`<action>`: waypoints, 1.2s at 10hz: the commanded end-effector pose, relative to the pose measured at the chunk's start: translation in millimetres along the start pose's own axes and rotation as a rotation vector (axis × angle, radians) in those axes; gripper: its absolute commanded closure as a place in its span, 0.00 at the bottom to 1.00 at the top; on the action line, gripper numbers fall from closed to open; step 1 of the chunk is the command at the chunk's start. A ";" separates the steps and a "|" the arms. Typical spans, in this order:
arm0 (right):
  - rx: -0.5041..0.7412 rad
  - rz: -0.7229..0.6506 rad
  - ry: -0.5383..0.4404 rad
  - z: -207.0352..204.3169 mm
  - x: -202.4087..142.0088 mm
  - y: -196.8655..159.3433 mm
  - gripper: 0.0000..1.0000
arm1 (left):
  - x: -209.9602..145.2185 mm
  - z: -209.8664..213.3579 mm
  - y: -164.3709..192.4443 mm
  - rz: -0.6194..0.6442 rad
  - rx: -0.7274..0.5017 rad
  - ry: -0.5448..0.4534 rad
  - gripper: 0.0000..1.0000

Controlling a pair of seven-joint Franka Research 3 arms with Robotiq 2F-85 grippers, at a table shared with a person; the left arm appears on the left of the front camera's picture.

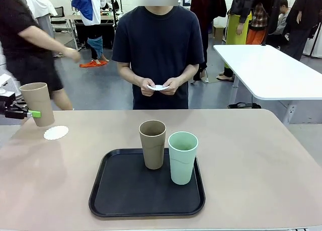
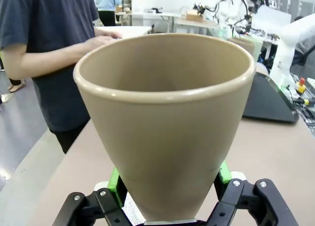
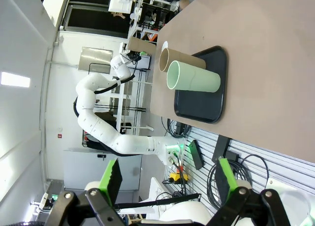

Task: Place coasters on the table and set cups on them.
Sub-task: Pick up one Reusable plastic cup and place it on a coaster set by the human.

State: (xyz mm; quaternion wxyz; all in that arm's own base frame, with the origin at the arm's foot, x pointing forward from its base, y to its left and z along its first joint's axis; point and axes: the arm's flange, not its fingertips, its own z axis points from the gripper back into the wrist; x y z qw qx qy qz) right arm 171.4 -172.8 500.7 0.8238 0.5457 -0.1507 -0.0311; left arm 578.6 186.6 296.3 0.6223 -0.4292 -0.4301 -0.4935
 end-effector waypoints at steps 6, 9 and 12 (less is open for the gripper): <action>0.024 0.020 -0.002 -0.2 0.8 0.5 0.00 | -16.8 -28.4 -2.1 -0.097 -0.064 -0.043 0.17; 0.024 0.020 -0.002 -0.2 0.8 0.5 0.00 | -18.6 -30.2 0.5 -0.128 -0.067 -0.050 0.17; 0.024 0.020 -0.002 -0.2 0.8 0.5 0.00 | -21.8 -31.2 6.2 -0.141 -0.049 -0.031 0.17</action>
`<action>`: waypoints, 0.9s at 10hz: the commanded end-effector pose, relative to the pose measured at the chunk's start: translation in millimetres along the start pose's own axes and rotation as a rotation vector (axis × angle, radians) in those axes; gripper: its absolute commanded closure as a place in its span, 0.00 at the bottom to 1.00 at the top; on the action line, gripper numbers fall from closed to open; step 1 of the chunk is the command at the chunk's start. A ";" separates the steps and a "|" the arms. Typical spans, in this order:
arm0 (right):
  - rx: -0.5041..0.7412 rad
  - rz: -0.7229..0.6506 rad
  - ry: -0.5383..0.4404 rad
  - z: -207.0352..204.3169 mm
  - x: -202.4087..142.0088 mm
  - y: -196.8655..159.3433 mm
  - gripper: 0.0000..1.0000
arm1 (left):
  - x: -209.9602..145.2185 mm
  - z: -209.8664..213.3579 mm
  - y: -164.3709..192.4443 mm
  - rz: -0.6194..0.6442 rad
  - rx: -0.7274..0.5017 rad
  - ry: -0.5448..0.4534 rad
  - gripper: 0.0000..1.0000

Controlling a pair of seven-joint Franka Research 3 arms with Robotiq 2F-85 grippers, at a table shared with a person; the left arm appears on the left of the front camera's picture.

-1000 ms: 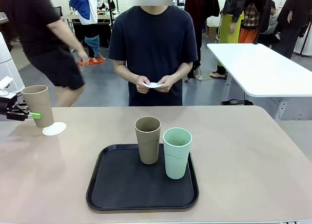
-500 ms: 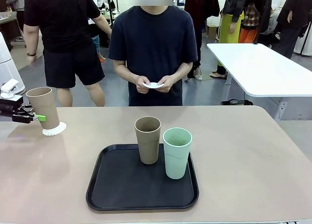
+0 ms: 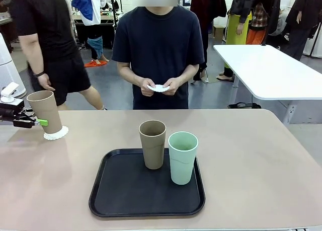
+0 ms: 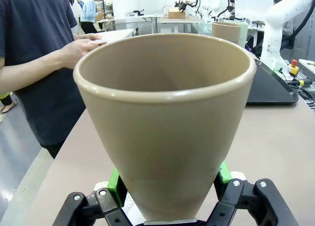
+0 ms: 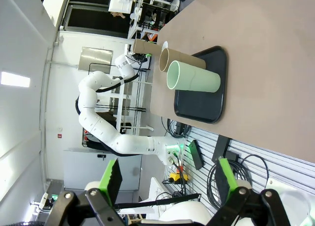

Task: Place coasters on the table and set cups on them.
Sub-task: Pick up one Reusable plastic cup and place it on a coaster set by the human.

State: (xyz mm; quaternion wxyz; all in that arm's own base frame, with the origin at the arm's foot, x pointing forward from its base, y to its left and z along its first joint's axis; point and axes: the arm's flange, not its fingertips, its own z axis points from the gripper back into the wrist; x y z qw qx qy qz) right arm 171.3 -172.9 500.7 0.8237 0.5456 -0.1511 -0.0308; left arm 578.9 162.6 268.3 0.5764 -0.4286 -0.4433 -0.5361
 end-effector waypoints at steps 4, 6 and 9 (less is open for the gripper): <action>0.024 0.019 -0.002 -0.3 0.9 0.5 0.00 | -11.0 -2.7 18.5 -0.047 0.029 0.008 0.17; 0.024 0.019 -0.002 -0.3 0.9 0.5 0.00 | -17.5 1.7 23.8 -0.039 0.041 -0.004 0.17; 0.024 0.019 -0.002 -0.3 0.9 0.5 0.00 | -25.9 4.2 26.7 -0.014 0.038 -0.002 0.17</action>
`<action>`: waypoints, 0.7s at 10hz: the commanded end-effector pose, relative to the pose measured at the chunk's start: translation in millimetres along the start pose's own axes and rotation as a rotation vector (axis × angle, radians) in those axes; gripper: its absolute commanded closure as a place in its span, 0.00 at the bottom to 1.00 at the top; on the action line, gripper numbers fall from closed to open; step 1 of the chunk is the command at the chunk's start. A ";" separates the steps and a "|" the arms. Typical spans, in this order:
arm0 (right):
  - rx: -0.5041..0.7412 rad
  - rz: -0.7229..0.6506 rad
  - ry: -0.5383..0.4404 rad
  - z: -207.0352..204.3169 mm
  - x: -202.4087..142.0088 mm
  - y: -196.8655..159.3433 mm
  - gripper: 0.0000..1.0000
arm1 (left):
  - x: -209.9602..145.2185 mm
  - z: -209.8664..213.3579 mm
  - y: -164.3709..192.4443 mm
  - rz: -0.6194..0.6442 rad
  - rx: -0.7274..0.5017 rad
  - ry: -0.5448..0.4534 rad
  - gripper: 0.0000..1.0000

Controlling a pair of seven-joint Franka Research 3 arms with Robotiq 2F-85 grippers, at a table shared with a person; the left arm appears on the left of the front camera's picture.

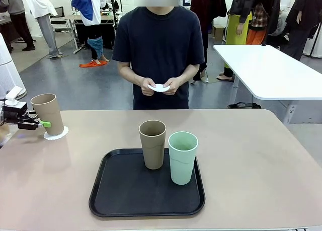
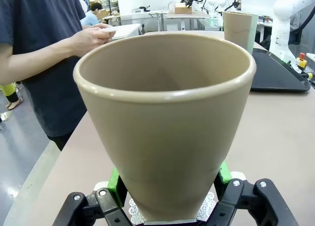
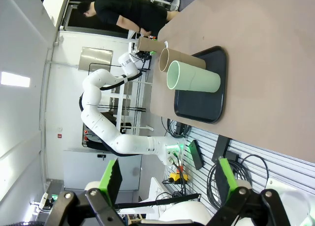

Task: Place coasters on the table and set cups on them.
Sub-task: Pick up one Reusable plastic cup and place it on a coaster set by the human.

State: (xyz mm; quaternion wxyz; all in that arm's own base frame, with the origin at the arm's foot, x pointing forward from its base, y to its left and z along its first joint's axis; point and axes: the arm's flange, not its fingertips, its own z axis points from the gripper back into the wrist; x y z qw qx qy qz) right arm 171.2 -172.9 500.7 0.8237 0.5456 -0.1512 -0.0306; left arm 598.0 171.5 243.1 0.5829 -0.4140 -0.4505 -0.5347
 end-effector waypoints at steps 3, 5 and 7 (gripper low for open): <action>0.024 0.019 -0.002 -0.3 0.9 0.5 0.00 | -4.7 -0.6 1.6 0.011 -0.012 -0.011 0.17; 0.024 0.019 -0.002 -0.3 0.9 0.5 0.00 | -3.7 -2.0 0.0 0.014 -0.020 -0.009 0.17; 0.024 0.019 -0.002 -0.3 0.9 0.5 0.00 | -5.8 -2.7 -0.4 0.020 -0.027 -0.001 0.17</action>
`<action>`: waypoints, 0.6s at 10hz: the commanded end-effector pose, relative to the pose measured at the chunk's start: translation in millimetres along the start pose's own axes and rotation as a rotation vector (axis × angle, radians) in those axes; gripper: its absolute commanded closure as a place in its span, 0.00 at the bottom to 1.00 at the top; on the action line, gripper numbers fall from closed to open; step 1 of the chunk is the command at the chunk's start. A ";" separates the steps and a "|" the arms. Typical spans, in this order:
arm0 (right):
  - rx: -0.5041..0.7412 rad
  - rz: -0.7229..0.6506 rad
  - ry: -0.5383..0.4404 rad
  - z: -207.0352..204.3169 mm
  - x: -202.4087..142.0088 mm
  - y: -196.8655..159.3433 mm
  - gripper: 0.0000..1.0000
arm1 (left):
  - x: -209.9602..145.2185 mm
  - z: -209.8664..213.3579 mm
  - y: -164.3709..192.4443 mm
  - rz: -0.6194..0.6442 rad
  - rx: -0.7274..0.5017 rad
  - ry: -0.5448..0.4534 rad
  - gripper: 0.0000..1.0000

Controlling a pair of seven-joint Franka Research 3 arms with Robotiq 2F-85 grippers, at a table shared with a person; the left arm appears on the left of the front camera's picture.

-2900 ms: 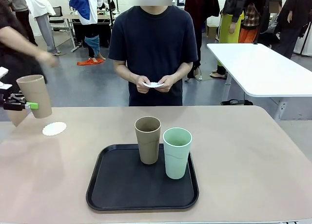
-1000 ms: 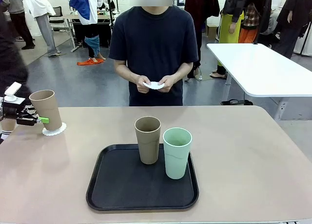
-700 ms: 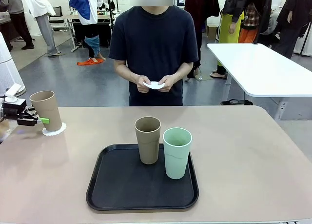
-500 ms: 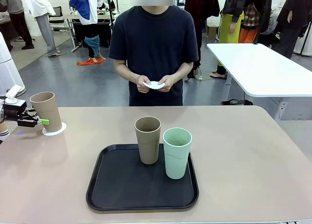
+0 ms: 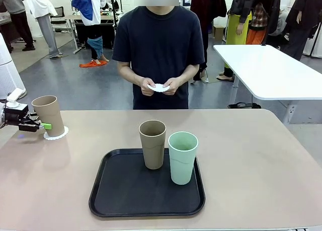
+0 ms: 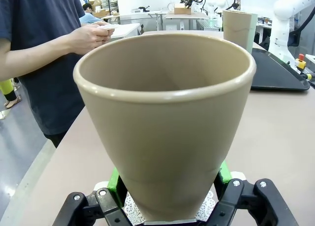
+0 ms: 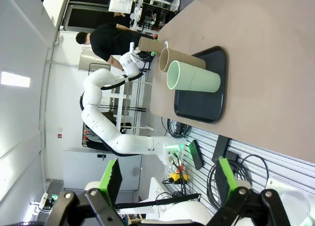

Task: Place coasters on the table and set cups on them.
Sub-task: Pick up one Reusable plastic cup and place it on a coaster set by the human.

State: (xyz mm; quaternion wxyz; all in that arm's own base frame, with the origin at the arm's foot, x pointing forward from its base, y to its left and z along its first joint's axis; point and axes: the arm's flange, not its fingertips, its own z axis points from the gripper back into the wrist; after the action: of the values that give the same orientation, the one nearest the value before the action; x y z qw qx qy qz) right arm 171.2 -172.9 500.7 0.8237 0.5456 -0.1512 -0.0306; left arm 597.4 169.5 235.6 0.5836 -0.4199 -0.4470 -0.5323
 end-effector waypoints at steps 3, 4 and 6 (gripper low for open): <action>0.024 0.018 -0.002 -0.4 0.9 0.5 0.00 | 0.7 1.5 -0.6 0.010 -0.033 0.008 0.00; 0.024 0.018 -0.002 -0.4 0.9 0.5 0.00 | 1.0 1.3 0.2 0.013 -0.038 0.014 0.00; 0.024 0.018 -0.002 -0.4 0.9 0.5 0.00 | 0.9 1.0 -1.3 0.015 -0.041 0.022 0.00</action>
State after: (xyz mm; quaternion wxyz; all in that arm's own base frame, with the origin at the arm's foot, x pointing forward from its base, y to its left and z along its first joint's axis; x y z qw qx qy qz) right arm 171.2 -172.9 500.7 0.8237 0.5456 -0.1513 -0.0305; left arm 594.9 168.8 233.4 0.5839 -0.4234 -0.4347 -0.5394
